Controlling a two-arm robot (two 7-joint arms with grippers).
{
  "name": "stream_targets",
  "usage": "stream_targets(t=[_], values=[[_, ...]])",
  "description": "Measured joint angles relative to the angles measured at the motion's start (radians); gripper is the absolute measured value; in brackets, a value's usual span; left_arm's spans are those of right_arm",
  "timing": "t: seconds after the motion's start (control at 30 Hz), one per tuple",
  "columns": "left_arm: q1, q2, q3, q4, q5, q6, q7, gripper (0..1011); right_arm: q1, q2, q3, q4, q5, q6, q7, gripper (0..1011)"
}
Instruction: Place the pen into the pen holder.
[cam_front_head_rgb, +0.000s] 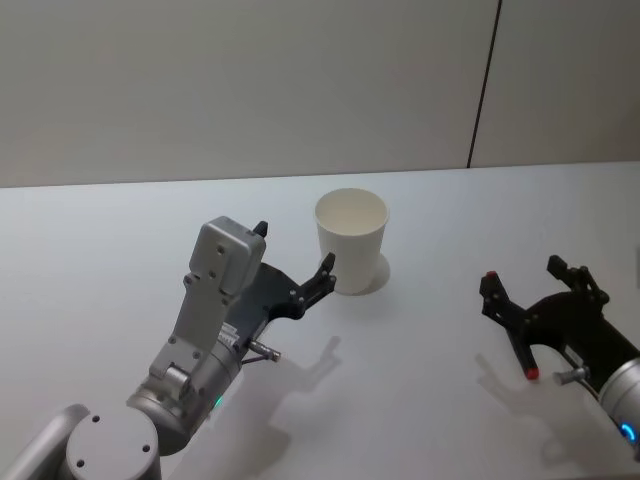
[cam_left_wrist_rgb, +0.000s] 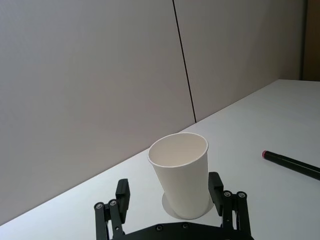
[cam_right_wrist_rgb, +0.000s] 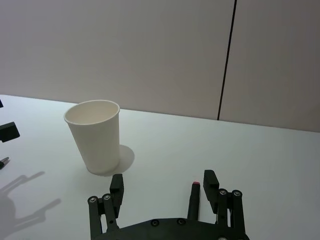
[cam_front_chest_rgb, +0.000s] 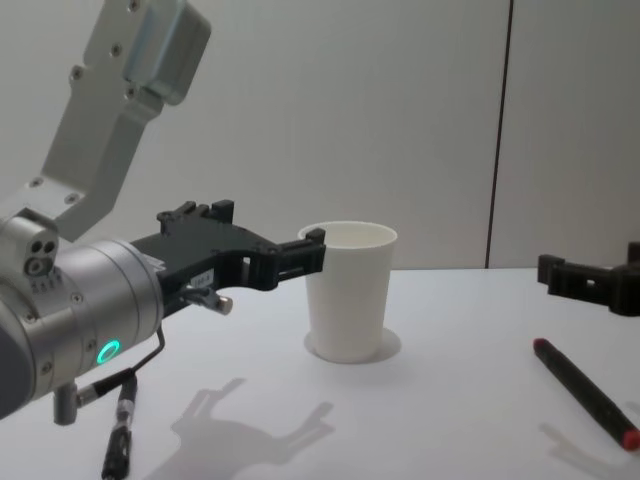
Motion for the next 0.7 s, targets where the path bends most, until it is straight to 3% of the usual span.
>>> stream_targets(t=[0.7], values=[[0.0,0.0,0.0,0.0,0.0,0.0,0.0,1003,0.141,-0.008,0.024,0.015,0.04,0.376,0.076,1002]])
